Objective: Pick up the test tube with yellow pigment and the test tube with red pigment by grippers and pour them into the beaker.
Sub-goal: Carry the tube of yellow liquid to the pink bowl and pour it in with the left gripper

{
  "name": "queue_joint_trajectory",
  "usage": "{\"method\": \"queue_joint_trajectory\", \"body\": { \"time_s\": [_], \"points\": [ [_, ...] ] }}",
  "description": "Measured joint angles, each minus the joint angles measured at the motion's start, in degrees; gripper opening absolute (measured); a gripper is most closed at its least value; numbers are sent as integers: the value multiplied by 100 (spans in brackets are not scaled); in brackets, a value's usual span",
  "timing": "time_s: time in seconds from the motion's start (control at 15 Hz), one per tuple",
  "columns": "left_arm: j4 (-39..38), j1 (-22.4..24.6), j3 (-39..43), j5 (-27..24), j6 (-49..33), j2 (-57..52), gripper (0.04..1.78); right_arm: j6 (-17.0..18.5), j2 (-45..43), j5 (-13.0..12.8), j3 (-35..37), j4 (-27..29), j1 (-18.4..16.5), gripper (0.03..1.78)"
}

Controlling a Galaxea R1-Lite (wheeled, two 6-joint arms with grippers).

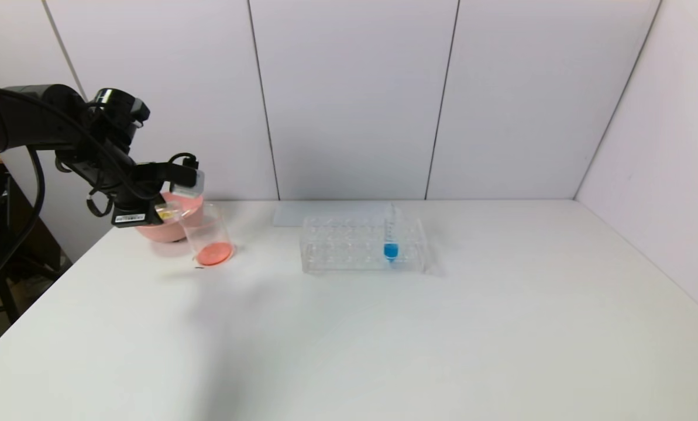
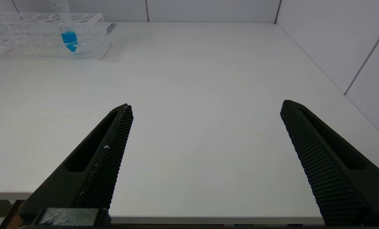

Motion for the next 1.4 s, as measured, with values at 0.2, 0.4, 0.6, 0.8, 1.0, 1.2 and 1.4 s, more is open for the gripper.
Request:
{"method": "queue_joint_trajectory", "body": {
  "time_s": [0.2, 0.4, 0.6, 0.8, 1.0, 1.2, 1.4],
  "points": [
    [-2, -48, -20, 152, 2, 41, 44, 1, 0, 0, 0, 0, 0, 170],
    [-4, -96, -41, 210, 5, 83, 44, 0, 0, 0, 0, 0, 0, 170],
    [-61, -128, -48, 244, 0, 118, 44, 0, 0, 0, 0, 0, -2, 170],
    [-91, -196, -48, 480, 2, 133, 44, 0, 0, -2, 0, 0, -2, 170],
    [-141, -256, -52, 568, 0, 141, 44, 0, 0, -2, 0, 0, 0, 170],
    [-256, -335, -52, 742, 0, 168, 44, -2, 0, 0, 0, 0, 2, 170],
    [-257, -379, -52, 803, 5, 182, 44, 1, 0, 0, 0, 0, 2, 170]
  ]
}}
